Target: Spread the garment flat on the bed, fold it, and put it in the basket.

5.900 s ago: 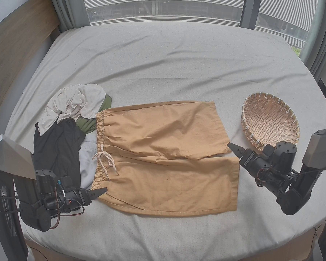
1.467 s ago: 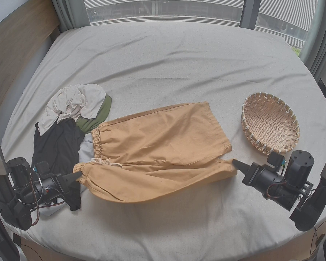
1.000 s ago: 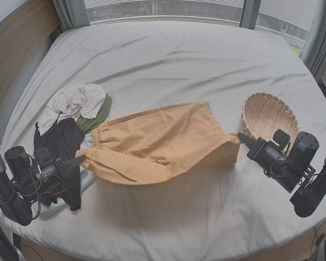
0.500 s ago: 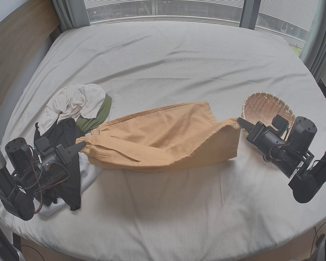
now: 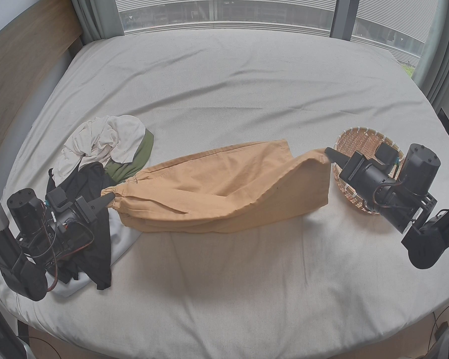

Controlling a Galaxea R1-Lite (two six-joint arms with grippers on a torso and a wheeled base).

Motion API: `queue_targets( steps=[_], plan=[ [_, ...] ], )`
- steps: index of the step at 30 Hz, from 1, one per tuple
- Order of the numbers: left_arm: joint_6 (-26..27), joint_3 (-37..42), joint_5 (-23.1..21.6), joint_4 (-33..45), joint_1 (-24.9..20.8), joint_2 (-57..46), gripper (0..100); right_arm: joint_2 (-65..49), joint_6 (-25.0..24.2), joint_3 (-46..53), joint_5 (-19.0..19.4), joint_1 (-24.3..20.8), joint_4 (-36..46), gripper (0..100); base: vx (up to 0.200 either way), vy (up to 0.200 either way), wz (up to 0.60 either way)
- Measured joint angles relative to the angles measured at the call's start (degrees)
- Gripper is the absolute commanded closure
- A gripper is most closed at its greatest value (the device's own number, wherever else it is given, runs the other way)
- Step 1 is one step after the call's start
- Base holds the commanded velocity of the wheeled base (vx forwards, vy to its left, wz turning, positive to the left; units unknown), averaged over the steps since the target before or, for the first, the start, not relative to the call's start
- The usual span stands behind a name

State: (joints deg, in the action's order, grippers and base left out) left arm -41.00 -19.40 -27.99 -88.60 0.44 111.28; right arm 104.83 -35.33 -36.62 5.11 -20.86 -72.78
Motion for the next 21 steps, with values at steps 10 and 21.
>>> queue_targets(
  steps=[10, 21],
  plan=[
    [-1.9, -0.9, 1.1, 0.0, 0.3, 0.3, 100, -0.8, -0.1, 0.9, 0.0, 1.8, 0.4, 100, 0.000, 0.000, 0.00],
    [-1.9, -0.6, 1.1, 0.0, 0.4, 0.8, 100, -2.4, -0.1, -0.1, 0.0, -0.6, 1.0, 100, 0.000, 0.000, 0.00]
  ],
)
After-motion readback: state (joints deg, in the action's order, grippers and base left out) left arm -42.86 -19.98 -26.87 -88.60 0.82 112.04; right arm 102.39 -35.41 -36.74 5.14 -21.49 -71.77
